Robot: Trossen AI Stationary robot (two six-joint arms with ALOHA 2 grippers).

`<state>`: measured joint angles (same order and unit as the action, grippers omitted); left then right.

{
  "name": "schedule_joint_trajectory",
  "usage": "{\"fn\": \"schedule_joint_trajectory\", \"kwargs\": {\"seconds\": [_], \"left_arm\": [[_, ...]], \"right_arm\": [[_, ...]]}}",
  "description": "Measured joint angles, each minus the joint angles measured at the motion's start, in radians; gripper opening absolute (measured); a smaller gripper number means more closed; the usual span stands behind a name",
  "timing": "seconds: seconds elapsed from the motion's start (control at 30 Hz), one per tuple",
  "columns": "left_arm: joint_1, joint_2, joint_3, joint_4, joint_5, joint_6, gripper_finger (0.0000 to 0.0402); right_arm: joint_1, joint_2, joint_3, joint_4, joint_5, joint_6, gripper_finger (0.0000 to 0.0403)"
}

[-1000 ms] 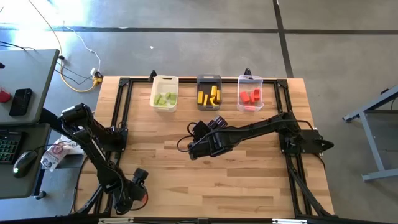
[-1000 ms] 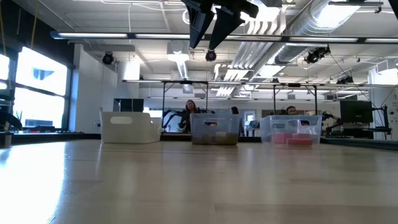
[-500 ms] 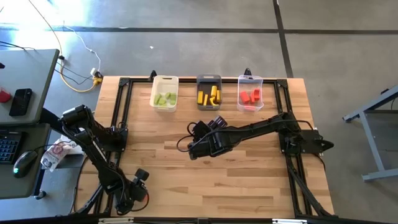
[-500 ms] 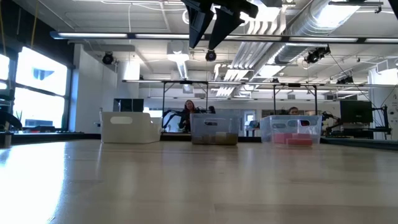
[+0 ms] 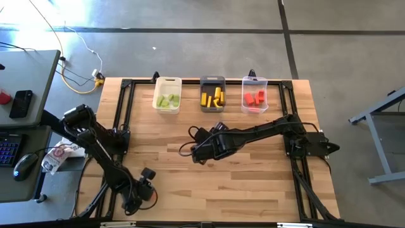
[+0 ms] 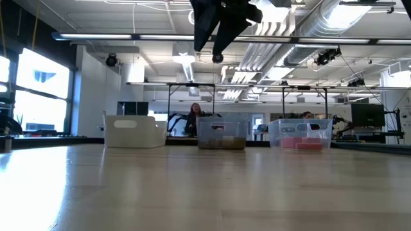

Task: Sort & place blocks by color
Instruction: Put the orange block into the transparent bin

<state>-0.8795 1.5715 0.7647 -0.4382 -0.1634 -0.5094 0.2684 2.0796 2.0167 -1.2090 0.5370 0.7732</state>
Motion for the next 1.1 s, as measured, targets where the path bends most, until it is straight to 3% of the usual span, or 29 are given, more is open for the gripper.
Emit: {"fn": "schedule_joint_trajectory", "kwargs": {"seconds": [0.43,1.1], "left_arm": [[0.179,-0.167,0.000,-0.043,0.024,0.238,0.0102],[0.500,-0.445,0.000,-0.123,0.074,0.595,0.0104]], "right_arm": [[0.013,0.000,0.000,0.016,-0.139,-0.218,0.0226],[0.105,0.000,0.000,0.032,-0.095,-0.425,0.0226]]}}
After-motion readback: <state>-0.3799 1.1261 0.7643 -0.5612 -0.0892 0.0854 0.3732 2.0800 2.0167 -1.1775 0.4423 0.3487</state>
